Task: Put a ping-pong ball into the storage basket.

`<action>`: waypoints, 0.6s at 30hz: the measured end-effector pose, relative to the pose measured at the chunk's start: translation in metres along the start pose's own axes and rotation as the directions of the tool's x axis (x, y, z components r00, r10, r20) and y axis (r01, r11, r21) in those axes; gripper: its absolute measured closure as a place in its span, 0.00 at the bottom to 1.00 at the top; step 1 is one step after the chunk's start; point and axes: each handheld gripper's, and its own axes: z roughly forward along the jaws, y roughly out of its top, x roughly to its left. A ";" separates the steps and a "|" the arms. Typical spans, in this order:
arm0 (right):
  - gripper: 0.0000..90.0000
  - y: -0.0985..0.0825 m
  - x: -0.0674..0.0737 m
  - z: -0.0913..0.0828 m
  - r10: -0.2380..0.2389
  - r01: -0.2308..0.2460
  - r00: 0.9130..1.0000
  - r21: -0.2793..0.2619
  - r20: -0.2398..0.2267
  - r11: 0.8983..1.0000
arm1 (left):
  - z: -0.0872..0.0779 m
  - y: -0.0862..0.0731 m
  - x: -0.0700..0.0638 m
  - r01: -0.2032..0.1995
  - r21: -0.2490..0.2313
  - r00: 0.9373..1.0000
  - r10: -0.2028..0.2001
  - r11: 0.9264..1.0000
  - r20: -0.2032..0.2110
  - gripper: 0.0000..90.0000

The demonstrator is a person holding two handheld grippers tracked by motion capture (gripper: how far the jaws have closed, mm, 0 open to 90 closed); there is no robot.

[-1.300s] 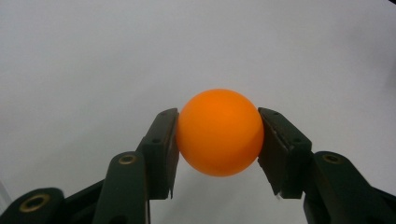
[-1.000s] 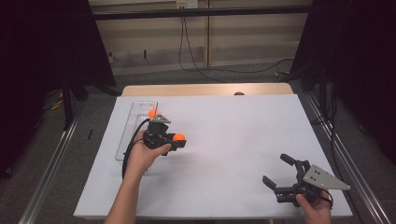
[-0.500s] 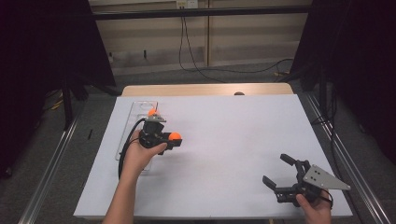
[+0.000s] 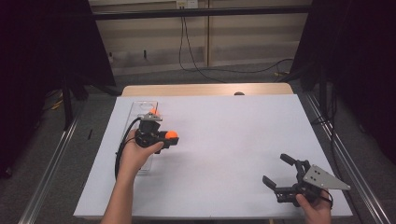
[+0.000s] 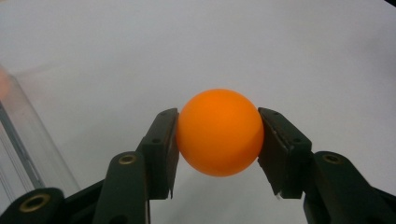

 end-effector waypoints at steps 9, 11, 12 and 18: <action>0.01 0.000 0.000 0.000 0.000 0.000 1.000 -0.001 -0.001 1.000 | -0.006 -0.001 0.004 0.005 -0.009 1.000 -0.006 1.000 -0.006 0.56; 0.01 0.000 0.000 0.000 0.001 -0.001 1.000 0.000 -0.001 1.000 | -0.007 -0.001 0.005 0.013 -0.013 1.000 -0.013 1.000 -0.006 0.56; 0.01 0.000 0.000 0.000 0.000 0.000 1.000 -0.001 -0.001 1.000 | -0.008 -0.001 0.006 0.014 -0.010 1.000 -0.014 1.000 -0.006 0.56; 0.01 0.000 0.000 0.000 0.000 0.000 1.000 0.000 0.000 1.000 | -0.010 -0.002 0.008 0.019 -0.016 1.000 -0.020 1.000 -0.015 0.56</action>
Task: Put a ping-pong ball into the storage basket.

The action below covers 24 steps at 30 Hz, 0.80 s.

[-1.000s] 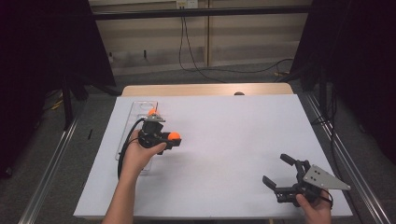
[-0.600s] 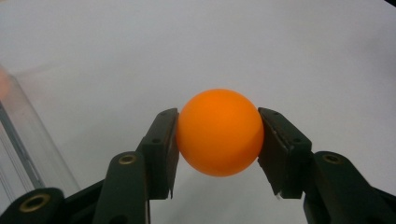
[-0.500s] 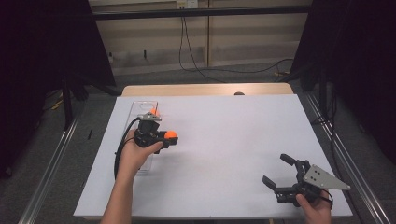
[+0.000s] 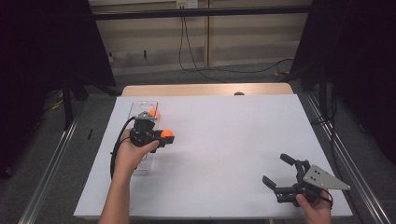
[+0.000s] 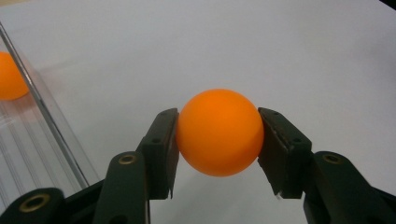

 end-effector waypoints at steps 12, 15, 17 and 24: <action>0.01 0.000 0.000 0.000 0.001 -0.001 1.000 0.000 -0.001 1.000 | -0.006 -0.001 0.005 0.014 -0.009 1.000 -0.014 1.000 -0.009 0.56; 0.01 0.000 0.000 0.000 0.002 -0.002 1.000 -0.001 -0.001 1.000 | -0.007 -0.001 0.006 0.017 -0.014 1.000 -0.017 1.000 -0.011 0.56; 0.01 0.000 0.000 0.000 0.001 -0.001 1.000 -0.001 -0.001 1.000 | -0.008 -0.002 0.006 0.022 -0.017 1.000 -0.022 1.000 -0.012 0.56; 0.01 0.000 0.000 0.000 -0.001 0.001 1.000 0.001 -0.001 1.000 | -0.009 -0.002 0.007 0.019 -0.017 1.000 -0.020 1.000 -0.014 0.56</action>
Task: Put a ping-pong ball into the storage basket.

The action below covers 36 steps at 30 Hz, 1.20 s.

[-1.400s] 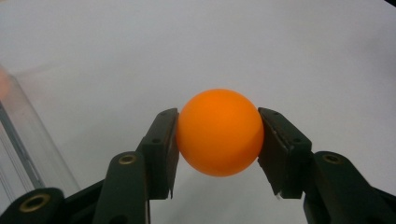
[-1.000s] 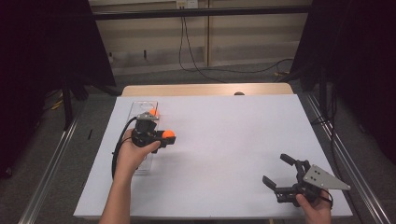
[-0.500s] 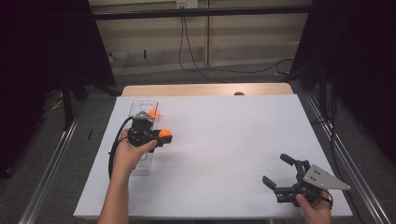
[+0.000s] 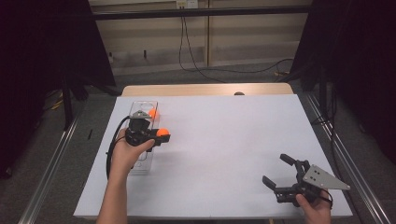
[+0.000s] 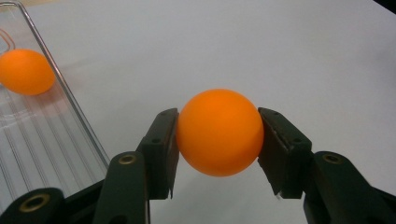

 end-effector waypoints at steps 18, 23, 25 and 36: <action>0.01 0.000 0.000 0.000 0.000 0.000 1.000 0.000 0.000 1.000 | -0.008 -0.001 0.006 0.006 -0.008 1.000 -0.006 1.000 -0.030 0.56; 0.01 0.000 0.000 0.000 0.001 -0.001 1.000 -0.001 -0.001 1.000 | -0.010 -0.001 0.007 0.010 -0.016 0.999 -0.011 1.000 -0.045 0.56; 0.01 0.000 0.000 0.000 0.003 -0.003 1.000 -0.001 0.000 1.000 | -0.011 -0.001 0.008 0.014 -0.018 0.999 -0.014 1.000 -0.046 0.56; 0.01 0.000 0.000 0.000 0.003 -0.003 1.000 -0.001 0.001 1.000 | -0.014 -0.002 0.011 0.018 -0.021 0.998 -0.019 1.000 -0.058 0.56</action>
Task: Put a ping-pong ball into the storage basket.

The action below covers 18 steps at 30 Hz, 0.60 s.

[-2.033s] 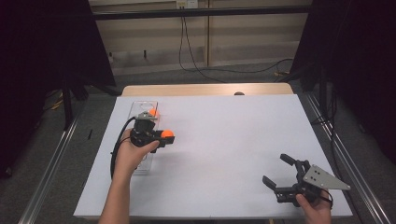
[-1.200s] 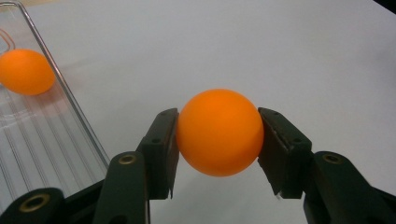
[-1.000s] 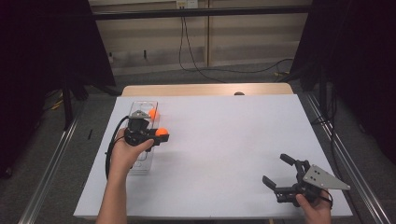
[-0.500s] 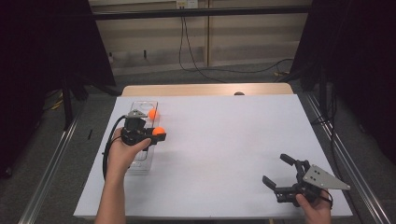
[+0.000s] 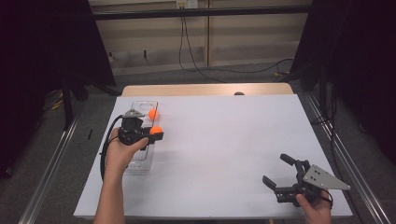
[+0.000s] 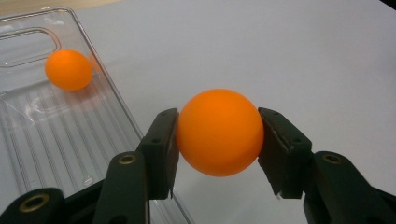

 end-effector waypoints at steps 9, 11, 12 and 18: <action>0.01 0.000 0.000 0.000 0.000 0.000 1.000 0.000 0.000 1.000 | -0.003 -0.001 0.002 0.005 -0.006 1.000 -0.005 1.000 -0.006 0.56; 0.01 0.000 0.000 0.000 0.000 0.000 1.000 0.000 0.000 1.000 | -0.004 -0.001 0.004 0.001 -0.005 1.000 -0.001 1.000 -0.016 0.56; 0.01 0.000 0.000 0.000 0.000 0.000 1.000 0.000 0.000 1.000 | -0.005 -0.001 0.004 0.004 -0.006 1.000 -0.004 1.000 -0.013 0.56; 0.01 0.000 0.000 0.001 -0.003 0.003 1.000 0.001 -0.002 1.000 | -0.007 -0.002 0.008 0.012 -0.007 1.000 -0.012 1.000 -0.029 0.56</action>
